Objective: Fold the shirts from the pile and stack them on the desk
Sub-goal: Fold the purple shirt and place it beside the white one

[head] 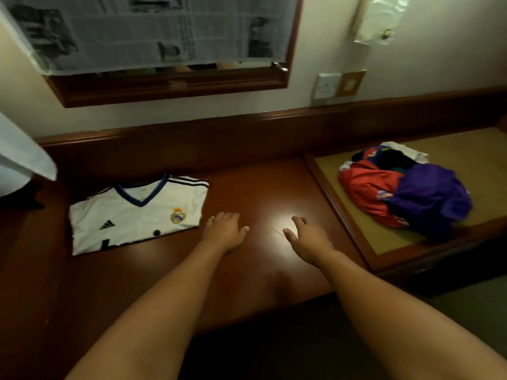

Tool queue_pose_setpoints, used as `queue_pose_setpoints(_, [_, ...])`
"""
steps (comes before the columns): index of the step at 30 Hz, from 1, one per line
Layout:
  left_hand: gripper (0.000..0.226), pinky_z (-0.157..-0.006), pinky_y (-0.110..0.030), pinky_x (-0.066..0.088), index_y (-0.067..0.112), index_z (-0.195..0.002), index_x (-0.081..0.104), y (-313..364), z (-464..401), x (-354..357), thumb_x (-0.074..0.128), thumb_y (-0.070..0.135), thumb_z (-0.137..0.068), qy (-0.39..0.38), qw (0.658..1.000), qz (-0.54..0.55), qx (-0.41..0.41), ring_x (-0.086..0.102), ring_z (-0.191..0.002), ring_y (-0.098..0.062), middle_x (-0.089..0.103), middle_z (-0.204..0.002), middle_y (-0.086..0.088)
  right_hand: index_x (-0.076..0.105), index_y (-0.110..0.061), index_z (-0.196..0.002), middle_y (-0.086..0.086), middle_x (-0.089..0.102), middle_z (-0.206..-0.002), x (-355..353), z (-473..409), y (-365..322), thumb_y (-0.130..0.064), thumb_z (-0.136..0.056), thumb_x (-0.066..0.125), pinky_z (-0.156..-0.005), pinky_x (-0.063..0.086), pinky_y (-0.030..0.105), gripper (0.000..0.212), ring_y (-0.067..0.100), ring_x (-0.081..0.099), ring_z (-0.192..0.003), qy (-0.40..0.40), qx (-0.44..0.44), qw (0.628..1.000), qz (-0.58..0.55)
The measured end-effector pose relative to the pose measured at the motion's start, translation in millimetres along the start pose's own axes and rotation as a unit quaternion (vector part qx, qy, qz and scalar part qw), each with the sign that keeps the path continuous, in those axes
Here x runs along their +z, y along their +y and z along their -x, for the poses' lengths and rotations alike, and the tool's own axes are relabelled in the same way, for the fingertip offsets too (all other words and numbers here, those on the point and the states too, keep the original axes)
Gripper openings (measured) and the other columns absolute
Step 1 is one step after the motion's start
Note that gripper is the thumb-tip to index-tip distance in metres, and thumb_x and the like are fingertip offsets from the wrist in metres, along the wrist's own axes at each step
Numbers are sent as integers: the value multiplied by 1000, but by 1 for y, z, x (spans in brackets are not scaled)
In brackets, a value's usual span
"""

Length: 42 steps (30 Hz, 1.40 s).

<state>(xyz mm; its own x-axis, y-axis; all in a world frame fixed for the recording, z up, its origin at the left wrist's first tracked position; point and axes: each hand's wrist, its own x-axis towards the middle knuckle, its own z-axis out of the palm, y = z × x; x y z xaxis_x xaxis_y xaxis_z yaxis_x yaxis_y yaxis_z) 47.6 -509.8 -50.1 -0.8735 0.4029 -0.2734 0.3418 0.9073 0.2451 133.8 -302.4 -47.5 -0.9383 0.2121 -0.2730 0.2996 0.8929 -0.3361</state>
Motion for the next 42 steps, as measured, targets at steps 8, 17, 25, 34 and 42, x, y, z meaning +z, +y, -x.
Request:
queue_pose_setpoints(8, [58, -103, -44, 40, 15, -142, 40, 146, 4, 19, 40, 50, -96, -53, 996, -10, 69, 47, -127, -29, 49, -140, -10, 44, -11, -137, 15, 48, -136, -60, 50, 130, -48, -99, 37, -101, 36, 41, 53, 32, 44, -126, 22, 67, 997, 8])
queue_pose_setpoints(17, [53, -97, -41, 42, 15, -134, 47, 258, -69, 23, 42, 50, -95, -45, 989, -20, 137, 49, -122, -30, 53, -134, -10, 46, -12, -136, 14, 48, -137, -121, 26, 249, -47, -99, 40, -100, 39, 42, 51, 33, 44, -126, 66, 123, 990, 13])
queue_pose_setpoints(25, [51, -89, -41, 45, 11, -127, 50, 367, -183, 33, 47, 49, -93, -40, 987, 26, 155, 54, -115, -36, 58, -126, -18, 44, -12, -138, 15, 46, -140, -184, -56, 345, -47, -99, 39, -103, 38, 44, 53, 34, 41, -130, 102, 147, 984, 7])
queue_pose_setpoints(34, [45, -91, -39, 45, 11, -126, 50, 461, -249, 51, 54, 40, -91, -40, 984, 81, 154, 53, -115, -35, 57, -126, -16, 40, -9, -143, 16, 39, -146, -210, -130, 430, -43, -99, 43, -110, 32, 41, 56, 33, 37, -134, 108, 156, 980, -65])
queue_pose_setpoints(42, [34, -89, -40, 44, 8, -118, 52, 500, -273, 77, 52, 29, -92, 24, 995, 96, -11, 52, -114, -35, 55, -121, -16, 62, -17, -119, 12, 61, -124, -243, -210, 476, -33, -95, 54, -97, 42, 35, 31, 30, 52, -121, -60, 30, 997, -50])
